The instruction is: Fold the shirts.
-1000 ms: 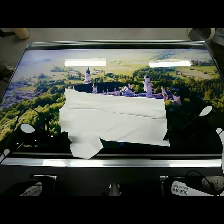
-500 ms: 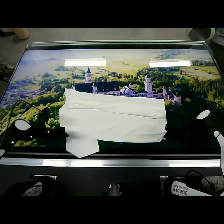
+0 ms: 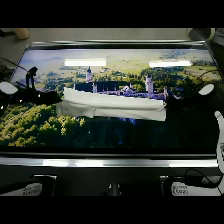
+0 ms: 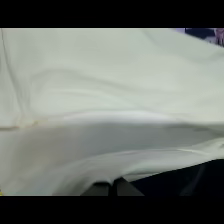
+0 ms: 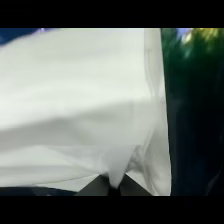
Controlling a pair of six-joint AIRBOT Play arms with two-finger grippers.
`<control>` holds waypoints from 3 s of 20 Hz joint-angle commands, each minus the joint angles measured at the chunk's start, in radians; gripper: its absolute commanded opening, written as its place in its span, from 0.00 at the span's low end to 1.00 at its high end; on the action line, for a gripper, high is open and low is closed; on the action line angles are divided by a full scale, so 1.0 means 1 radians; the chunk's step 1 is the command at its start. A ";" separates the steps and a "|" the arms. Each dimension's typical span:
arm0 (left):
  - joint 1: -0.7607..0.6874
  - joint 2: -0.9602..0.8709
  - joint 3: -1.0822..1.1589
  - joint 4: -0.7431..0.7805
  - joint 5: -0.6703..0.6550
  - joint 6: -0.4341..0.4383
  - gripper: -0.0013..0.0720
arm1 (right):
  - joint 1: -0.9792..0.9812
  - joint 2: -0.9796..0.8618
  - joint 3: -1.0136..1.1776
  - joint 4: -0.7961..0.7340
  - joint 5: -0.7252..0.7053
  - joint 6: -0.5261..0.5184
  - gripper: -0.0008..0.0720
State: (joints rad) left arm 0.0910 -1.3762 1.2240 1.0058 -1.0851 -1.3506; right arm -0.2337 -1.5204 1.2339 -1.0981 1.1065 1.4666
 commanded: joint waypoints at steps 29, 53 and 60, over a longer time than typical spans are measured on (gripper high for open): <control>-0.570 -0.605 0.445 -0.452 0.153 -0.134 0.06 | 0.033 0.142 0.276 0.291 0.341 0.035 0.04; 0.050 0.042 0.445 -0.180 -0.053 -0.019 0.05 | 0.540 -0.267 0.276 0.679 0.011 -0.071 0.97; 0.013 0.040 0.361 -0.103 -0.075 -0.019 0.05 | 0.167 -0.122 0.188 -0.069 0.320 0.137 0.93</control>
State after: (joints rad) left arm 0.1116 -1.3445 1.6245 0.8722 -1.1465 -1.3689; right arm 0.0452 -1.6691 1.4815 -0.8402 1.2701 1.5284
